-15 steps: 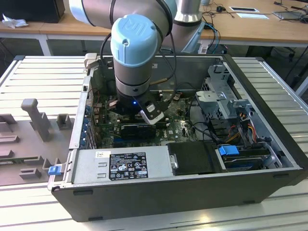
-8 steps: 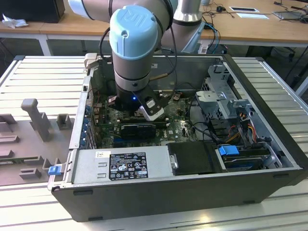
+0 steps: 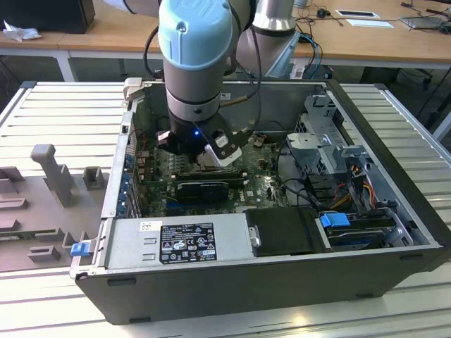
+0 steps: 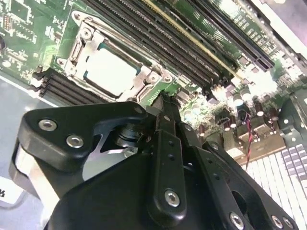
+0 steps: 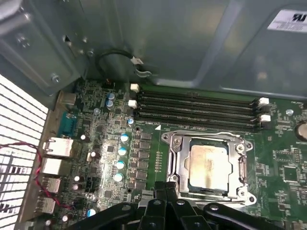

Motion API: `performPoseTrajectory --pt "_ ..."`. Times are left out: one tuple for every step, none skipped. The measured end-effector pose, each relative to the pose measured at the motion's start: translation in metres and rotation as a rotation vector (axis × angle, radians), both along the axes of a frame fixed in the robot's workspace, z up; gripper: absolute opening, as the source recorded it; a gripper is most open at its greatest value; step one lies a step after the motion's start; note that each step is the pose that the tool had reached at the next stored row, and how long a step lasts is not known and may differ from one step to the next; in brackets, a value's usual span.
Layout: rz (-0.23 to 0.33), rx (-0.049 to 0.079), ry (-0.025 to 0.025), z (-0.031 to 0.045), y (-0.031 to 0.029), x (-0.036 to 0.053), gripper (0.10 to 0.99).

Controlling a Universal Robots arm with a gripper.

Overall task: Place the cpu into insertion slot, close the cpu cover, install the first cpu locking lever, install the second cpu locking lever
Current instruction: 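Install the second cpu locking lever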

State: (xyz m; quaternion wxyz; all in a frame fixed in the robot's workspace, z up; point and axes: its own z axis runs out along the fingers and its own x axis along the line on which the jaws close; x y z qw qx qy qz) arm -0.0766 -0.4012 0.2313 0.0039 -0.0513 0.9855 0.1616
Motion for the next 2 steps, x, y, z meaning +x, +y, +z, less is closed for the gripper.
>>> performPoseTrajectory --pt "0.0 0.0 0.0 0.0007 0.0 0.0 0.106" --pt "0.0 0.0 -0.0002 0.0008 0.0001 0.0 0.106"
